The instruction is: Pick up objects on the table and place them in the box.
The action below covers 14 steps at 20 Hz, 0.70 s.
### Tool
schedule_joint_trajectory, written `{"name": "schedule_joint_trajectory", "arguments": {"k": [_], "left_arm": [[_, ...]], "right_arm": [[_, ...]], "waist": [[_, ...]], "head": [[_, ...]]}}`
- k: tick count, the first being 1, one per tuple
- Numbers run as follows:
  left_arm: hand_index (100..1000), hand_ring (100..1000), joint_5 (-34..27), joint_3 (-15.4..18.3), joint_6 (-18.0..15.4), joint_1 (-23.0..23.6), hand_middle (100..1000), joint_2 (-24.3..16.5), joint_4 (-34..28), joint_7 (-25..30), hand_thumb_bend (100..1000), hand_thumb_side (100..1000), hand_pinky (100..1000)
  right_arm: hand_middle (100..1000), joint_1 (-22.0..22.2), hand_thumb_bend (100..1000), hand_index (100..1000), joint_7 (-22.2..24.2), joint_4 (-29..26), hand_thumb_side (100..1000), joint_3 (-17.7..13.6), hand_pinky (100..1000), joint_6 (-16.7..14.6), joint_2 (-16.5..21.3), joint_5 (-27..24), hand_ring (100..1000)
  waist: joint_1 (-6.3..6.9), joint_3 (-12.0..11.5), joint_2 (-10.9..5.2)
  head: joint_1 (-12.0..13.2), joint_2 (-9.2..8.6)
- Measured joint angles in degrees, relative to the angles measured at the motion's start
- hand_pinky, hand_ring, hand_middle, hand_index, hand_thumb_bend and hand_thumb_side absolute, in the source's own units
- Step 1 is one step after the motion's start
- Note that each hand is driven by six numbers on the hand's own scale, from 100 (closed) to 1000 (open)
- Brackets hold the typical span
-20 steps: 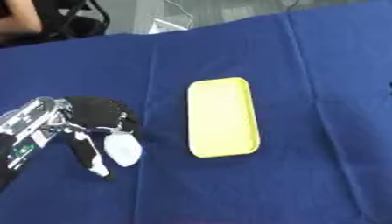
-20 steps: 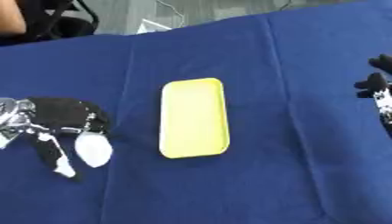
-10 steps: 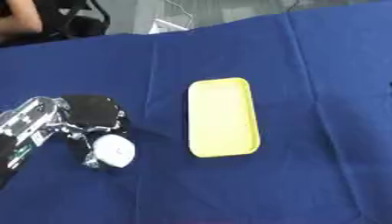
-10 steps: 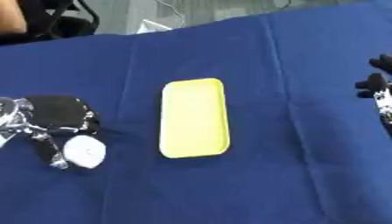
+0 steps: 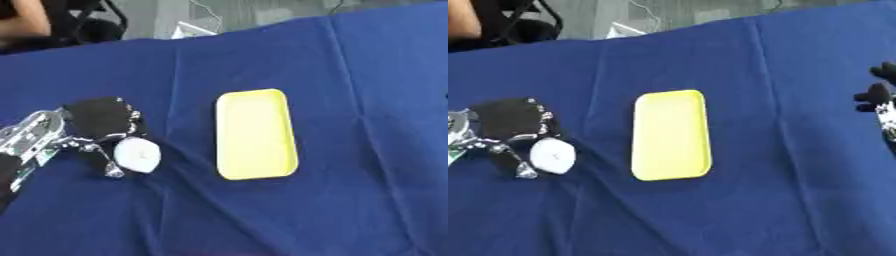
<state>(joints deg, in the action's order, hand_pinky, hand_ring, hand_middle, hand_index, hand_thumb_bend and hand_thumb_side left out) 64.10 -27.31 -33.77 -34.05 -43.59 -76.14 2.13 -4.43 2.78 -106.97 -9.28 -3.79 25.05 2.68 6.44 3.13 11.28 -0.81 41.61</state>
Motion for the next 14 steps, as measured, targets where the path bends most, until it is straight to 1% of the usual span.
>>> {"name": "schedule_joint_trajectory", "arguments": {"k": [5,6,7,8,9,10,11,12,13,14], "left_arm": [[326,181,0.17,0.14,0.01,-0.02,242,0.28,0.77,-0.61,415,194,246],[321,179,0.12,0.15,-0.03,-0.02,241,0.34,0.84,-0.51,377,198,250],[321,179,-0.17,0.18,-0.10,-0.04,241,0.44,1.11,-0.13,377,198,250],[321,177,-0.71,0.21,-0.16,-0.08,243,0.46,1.39,0.54,306,200,253],[320,176,-1.83,0.38,-0.23,-0.15,241,0.49,1.88,1.76,326,200,251],[315,167,-3.47,0.54,-0.27,-0.49,238,0.54,2.61,3.51,213,198,246],[316,169,-5.79,0.74,-0.11,-0.82,239,0.55,3.58,5.84,237,198,247],[306,154,-8.66,0.96,0.25,-1.20,233,0.52,4.59,8.59,135,197,238],[306,154,-12.40,1.16,0.89,-1.65,233,0.42,5.67,11.77,135,197,238],[306,145,-16.31,1.20,1.74,-2.03,231,0.28,6.56,14.85,100,199,236]], "right_arm": [[888,0.00,332,963,0.00,0.00,788,0.00,670,0.00,0.00,0.00,693],[888,0.00,333,963,0.00,0.00,788,0.00,670,0.00,0.00,0.00,693],[888,0.00,333,963,0.00,0.00,788,0.00,670,0.00,0.00,0.00,693],[888,0.00,333,963,0.00,0.00,788,0.00,670,0.00,0.00,0.00,693],[888,0.00,333,963,0.00,0.00,788,0.00,670,0.00,0.00,0.00,693],[888,0.00,333,963,0.00,0.00,788,-0.01,670,0.00,0.00,0.00,693],[888,0.00,333,963,0.00,0.00,788,-0.01,670,0.00,0.00,0.00,693],[888,0.01,333,963,0.00,0.00,788,-0.02,670,0.00,0.00,0.00,693],[888,0.02,333,963,0.00,0.00,788,-0.05,670,0.00,0.00,0.00,693],[888,0.03,333,963,0.00,0.01,788,-0.10,670,0.00,0.00,0.00,693]], "waist": [[0.00,0.00,-0.15],[0.00,0.00,-0.18],[0.00,0.00,-0.24],[0.00,0.00,-0.27],[0.00,0.03,-0.27],[0.00,0.05,-0.28],[0.00,0.08,-0.28],[0.00,0.07,-0.28],[0.00,0.02,-0.28],[0.00,-0.07,-0.27]], "head": [[0.00,0.00],[0.00,0.00],[0.00,0.00],[0.00,0.00],[0.00,0.00],[0.00,0.00],[0.00,0.00],[0.00,0.00],[0.00,0.00],[0.00,0.00]]}}
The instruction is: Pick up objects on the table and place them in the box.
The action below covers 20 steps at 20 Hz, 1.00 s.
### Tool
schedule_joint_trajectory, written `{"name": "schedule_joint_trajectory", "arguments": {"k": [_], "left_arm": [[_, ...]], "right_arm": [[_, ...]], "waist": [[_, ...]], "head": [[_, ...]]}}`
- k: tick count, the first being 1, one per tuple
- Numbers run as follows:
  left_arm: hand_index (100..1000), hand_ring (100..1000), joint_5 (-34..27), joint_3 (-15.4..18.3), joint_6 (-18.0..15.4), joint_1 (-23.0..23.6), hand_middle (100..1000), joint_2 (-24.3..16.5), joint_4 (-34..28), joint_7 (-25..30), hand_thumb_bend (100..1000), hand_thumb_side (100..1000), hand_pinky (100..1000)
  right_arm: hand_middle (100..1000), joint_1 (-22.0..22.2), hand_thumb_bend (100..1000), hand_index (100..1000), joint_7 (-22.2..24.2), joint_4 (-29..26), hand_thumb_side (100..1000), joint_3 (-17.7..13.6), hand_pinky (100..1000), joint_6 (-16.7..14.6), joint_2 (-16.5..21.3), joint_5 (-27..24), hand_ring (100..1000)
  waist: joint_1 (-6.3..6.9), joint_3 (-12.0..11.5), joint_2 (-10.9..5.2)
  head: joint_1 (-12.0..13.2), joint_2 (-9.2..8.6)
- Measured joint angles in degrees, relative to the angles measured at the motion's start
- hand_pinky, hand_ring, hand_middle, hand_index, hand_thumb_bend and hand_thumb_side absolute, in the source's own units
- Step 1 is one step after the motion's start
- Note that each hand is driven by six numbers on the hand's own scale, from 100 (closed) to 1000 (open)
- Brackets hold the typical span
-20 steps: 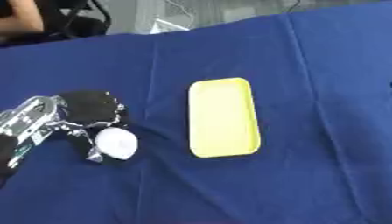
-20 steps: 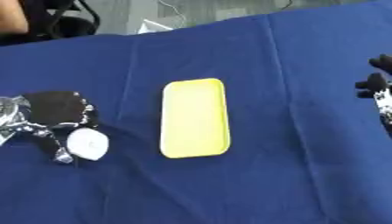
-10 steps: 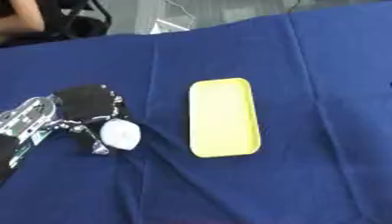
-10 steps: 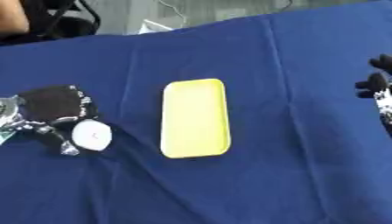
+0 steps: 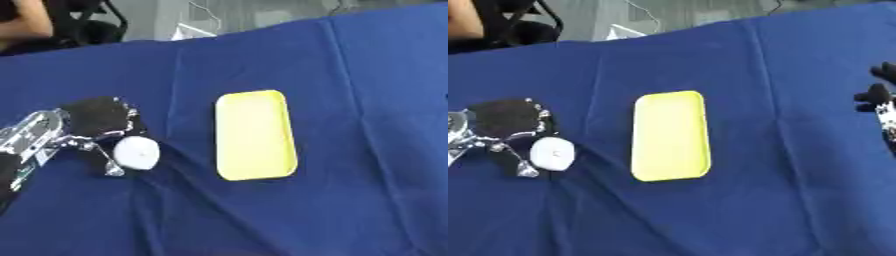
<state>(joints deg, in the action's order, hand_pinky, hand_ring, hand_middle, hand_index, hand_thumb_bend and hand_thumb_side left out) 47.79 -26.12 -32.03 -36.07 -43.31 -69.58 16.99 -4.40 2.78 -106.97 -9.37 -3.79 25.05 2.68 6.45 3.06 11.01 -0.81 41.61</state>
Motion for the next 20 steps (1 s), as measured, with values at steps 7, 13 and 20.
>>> {"name": "schedule_joint_trajectory", "arguments": {"k": [7,13,20], "left_arm": [[307,129,-25.90,0.01,10.51,-2.15,227,-2.11,-2.32,15.04,100,218,242],[309,125,-33.78,-0.39,15.75,-2.62,227,-2.10,-5.14,17.81,100,224,235],[309,126,-34.06,-0.72,16.86,-3.60,227,-1.70,-5.50,17.07,100,220,234]], "right_arm": [[888,0.04,334,963,0.00,0.01,788,-0.18,670,0.00,0.00,0.00,693],[888,0.04,336,963,0.00,0.01,788,-0.19,670,0.01,0.00,0.00,693],[888,0.04,337,963,0.01,0.01,787,-0.19,670,0.01,0.00,0.00,693]], "waist": [[0.20,0.00,0.08],[0.21,0.31,0.24],[0.21,0.29,0.24]], "head": [[-0.02,0.00],[-0.03,0.00],[-0.04,0.00]]}}
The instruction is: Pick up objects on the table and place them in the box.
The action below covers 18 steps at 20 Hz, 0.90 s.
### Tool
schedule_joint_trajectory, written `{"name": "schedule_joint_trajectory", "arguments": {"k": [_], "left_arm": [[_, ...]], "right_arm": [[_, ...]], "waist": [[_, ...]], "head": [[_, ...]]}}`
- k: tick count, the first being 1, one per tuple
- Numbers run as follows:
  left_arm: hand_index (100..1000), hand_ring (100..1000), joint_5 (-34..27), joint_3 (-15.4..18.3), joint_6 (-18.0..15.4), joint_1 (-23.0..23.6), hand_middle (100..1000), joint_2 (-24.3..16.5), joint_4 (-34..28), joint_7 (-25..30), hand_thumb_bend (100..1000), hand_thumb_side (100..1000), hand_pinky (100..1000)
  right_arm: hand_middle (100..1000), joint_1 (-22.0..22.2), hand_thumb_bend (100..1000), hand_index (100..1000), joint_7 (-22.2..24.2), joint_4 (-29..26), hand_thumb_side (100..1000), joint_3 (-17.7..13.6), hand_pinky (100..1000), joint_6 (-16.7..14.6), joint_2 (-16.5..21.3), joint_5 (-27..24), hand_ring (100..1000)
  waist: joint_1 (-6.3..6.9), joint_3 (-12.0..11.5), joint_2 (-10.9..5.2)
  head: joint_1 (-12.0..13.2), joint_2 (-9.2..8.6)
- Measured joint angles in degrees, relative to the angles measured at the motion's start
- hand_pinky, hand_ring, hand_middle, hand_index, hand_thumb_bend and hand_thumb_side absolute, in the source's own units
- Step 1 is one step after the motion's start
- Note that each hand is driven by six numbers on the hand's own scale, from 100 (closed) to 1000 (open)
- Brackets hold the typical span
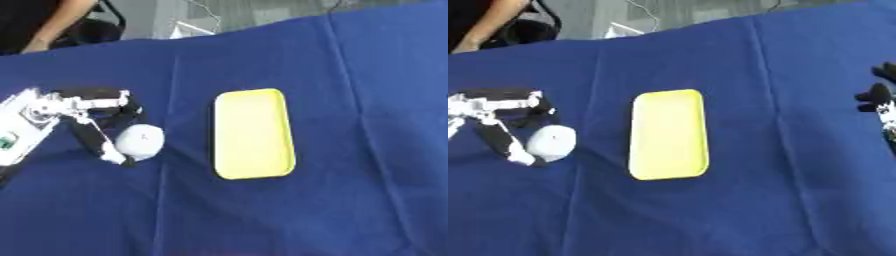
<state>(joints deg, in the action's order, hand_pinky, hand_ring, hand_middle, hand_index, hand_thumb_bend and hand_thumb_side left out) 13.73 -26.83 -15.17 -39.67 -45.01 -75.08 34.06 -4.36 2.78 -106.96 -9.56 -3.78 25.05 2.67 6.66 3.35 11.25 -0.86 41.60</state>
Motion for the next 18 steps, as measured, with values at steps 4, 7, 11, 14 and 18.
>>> {"name": "schedule_joint_trajectory", "arguments": {"k": [4,7,11,14,18], "left_arm": [[307,120,1.61,-0.03,0.16,-1.64,224,1.44,-0.47,-1.67,100,224,227],[303,113,2.37,-0.11,0.53,-3.50,220,3.23,-0.69,-3.08,100,227,219],[297,104,2.97,-0.15,1.44,-7.24,214,6.68,-0.13,-4.74,100,235,208],[297,103,3.40,-0.18,1.86,-9.53,213,9.30,0.81,-5.57,100,244,206],[296,102,3.95,-0.72,1.83,-11.47,213,12.17,1.96,-5.62,100,240,206]], "right_arm": [[889,0.00,337,963,0.01,0.00,787,0.00,670,-0.01,0.00,-0.01,693],[889,0.00,338,963,0.03,0.00,787,0.01,670,-0.02,0.00,-0.04,693],[889,0.00,338,963,0.04,0.00,787,0.01,670,-0.02,0.00,-0.07,693],[889,0.00,339,963,0.04,0.00,787,0.01,670,-0.02,-0.01,-0.21,693],[889,0.00,339,963,0.06,0.01,787,0.02,670,-0.02,-0.01,-0.27,693]], "waist": [[-0.02,-0.03,0.00],[-0.09,-0.10,0.00],[-0.29,-0.10,-0.01],[-0.37,-0.10,-0.01],[-0.38,-0.09,-0.01]], "head": [[0.00,0.00],[0.00,-0.01],[0.00,-0.01],[0.00,-0.01],[0.01,-0.02]]}}
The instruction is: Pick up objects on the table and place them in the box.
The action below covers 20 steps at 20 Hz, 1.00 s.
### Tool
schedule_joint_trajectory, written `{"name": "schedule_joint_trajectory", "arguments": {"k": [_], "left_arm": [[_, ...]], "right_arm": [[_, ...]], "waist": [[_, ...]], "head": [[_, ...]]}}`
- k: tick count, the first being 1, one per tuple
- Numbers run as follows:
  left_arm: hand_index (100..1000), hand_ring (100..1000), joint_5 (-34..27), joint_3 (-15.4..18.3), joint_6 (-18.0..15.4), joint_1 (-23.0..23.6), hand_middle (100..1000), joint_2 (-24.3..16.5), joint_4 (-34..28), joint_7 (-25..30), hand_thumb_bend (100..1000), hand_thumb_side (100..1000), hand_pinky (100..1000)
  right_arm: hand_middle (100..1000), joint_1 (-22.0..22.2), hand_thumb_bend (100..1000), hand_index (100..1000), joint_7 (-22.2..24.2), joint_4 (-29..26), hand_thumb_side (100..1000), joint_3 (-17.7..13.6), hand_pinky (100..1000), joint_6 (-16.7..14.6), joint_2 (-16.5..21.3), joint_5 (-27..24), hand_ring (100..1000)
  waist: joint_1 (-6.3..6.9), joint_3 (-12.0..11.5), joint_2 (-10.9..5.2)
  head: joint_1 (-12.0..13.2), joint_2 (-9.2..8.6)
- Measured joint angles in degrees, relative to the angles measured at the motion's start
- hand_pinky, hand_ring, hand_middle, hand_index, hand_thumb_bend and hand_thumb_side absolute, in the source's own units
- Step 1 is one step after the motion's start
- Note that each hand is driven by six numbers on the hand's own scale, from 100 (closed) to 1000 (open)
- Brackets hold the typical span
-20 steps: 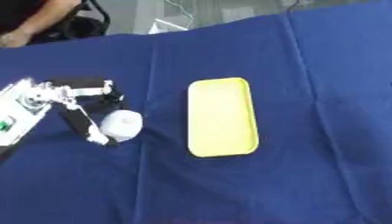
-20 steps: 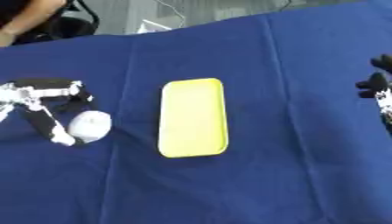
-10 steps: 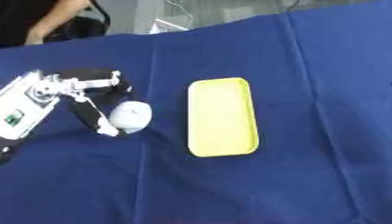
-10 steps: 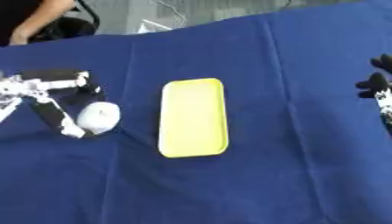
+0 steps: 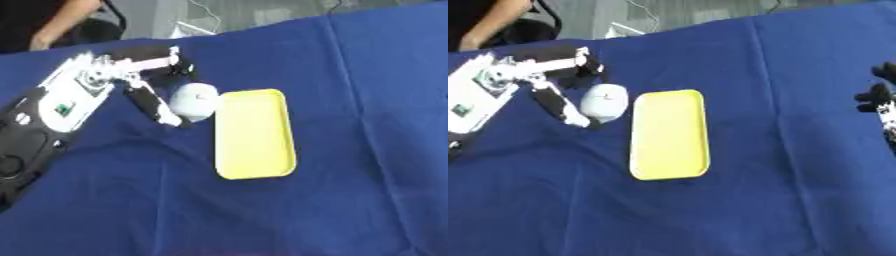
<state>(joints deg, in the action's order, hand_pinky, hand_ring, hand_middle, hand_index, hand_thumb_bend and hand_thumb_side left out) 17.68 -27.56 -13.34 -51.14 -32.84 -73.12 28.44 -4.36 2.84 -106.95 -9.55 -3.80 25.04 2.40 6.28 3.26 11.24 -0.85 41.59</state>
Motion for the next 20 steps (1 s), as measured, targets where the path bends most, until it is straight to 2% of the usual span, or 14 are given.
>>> {"name": "schedule_joint_trajectory", "arguments": {"k": [8,20], "left_arm": [[293,100,1.42,-0.71,-0.85,-1.57,209,4.29,2.81,0.23,100,245,208],[289,100,3.85,-1.08,-1.92,-2.65,204,7.41,5.11,-0.20,100,241,220]], "right_arm": [[889,0.00,340,963,0.19,0.00,787,0.04,670,-0.17,-0.02,-0.20,693],[889,-0.01,339,963,0.32,0.00,787,0.20,670,-0.10,-0.03,-0.22,692]], "waist": [[-0.29,0.10,0.00],[-0.33,0.14,0.01]], "head": [[0.00,0.00],[0.02,0.00]]}}
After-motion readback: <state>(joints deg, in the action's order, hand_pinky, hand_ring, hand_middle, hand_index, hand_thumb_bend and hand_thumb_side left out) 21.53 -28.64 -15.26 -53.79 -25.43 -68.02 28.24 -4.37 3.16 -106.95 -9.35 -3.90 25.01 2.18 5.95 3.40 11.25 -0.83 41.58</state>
